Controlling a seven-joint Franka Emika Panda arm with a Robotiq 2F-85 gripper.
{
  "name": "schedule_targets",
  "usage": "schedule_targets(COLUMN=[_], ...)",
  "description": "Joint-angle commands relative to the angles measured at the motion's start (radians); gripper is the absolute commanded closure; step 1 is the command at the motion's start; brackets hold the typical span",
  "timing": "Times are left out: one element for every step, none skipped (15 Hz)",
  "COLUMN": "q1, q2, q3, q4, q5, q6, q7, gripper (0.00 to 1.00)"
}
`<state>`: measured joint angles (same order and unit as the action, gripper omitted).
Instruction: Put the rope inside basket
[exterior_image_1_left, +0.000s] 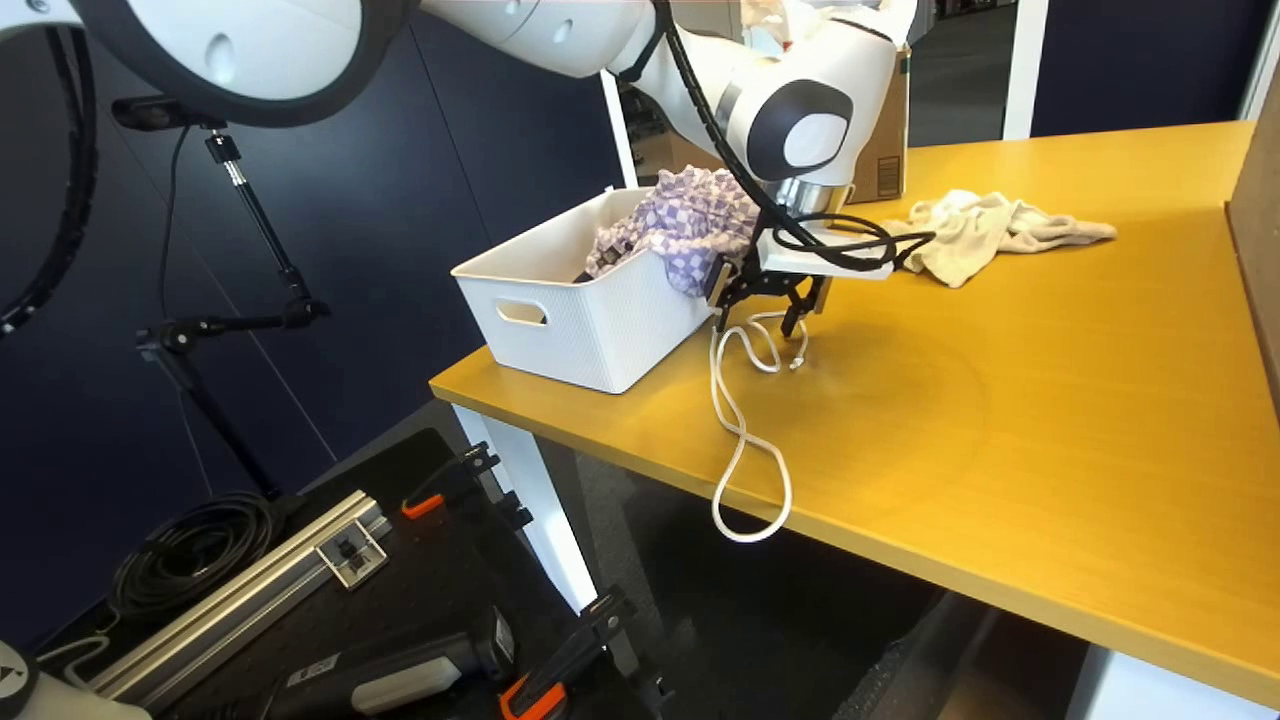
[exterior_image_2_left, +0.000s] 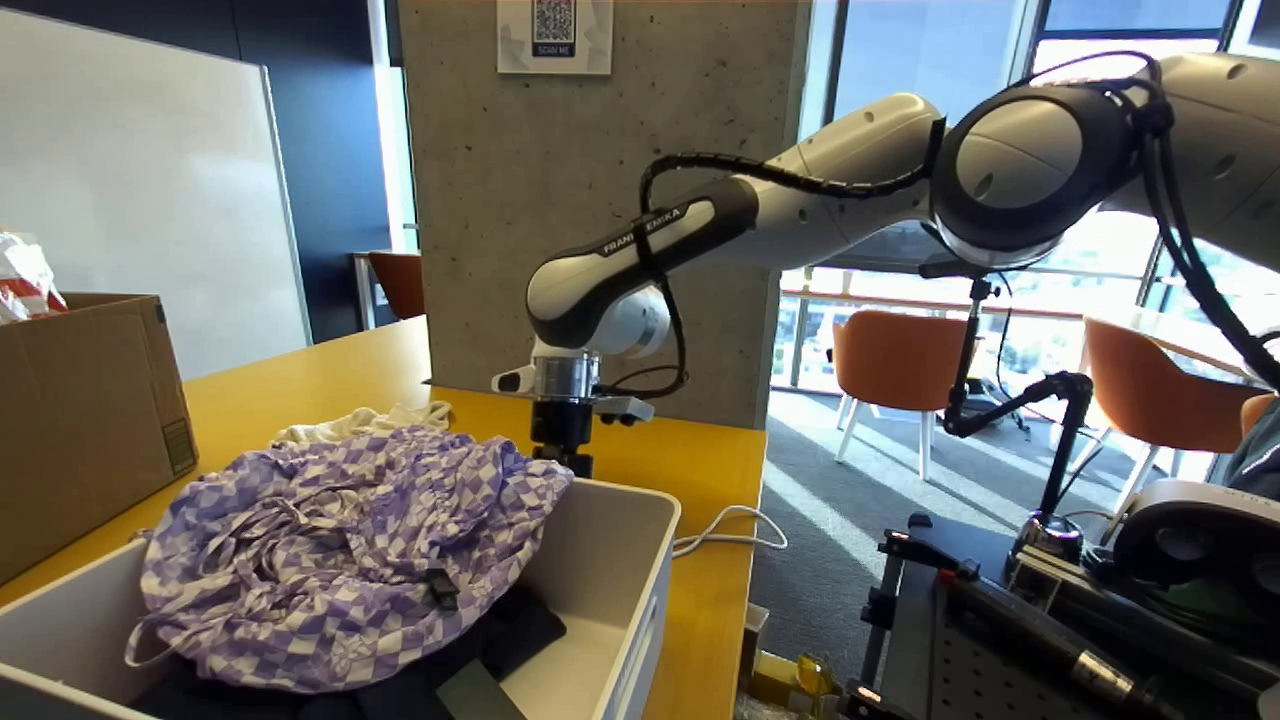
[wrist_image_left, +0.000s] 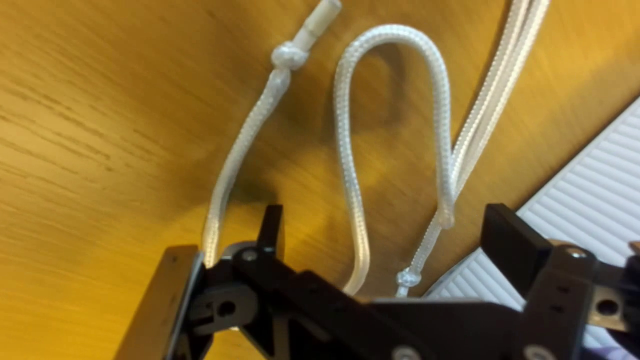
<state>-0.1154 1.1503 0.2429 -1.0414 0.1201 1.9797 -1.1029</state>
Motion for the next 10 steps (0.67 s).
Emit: schedule_targets(q1=[0.015, 0.023, 0.042, 0.055, 0.067, 0.082, 0.096, 0.11, 0.124, 0.135], q2=[-0.105, -0.121, -0.137, -0.158, -0.176, -0.188, -0.198, -0.209, -0.224, -0.235], q3=[-0.015, -0.02, -0.04, -0.048, -0.056, -0.067, -0.078, -0.088, -0.101, -0.113], q4=[-0.142, -0.166, -0.187, -0.218, -0.244, -0.268, -0.288, -0.312, -0.343, -0.374], q5=[-0.03, -0.041, -0.044, -0.059, -0.072, -0.092, -0.11, -0.132, -0.157, -0.181], q6=[0.042, 0.05, 0.063, 0.079, 0.091, 0.108, 0.127, 0.148, 0.17, 0.195], q7=[0.01, 0.017, 0.023, 0.031, 0.039, 0.05, 0.066, 0.085, 0.108, 0.129], gripper=[0.0, 0.0, 0.0, 0.0, 0.0, 0.0, 0.0, 0.0, 0.0, 0.0])
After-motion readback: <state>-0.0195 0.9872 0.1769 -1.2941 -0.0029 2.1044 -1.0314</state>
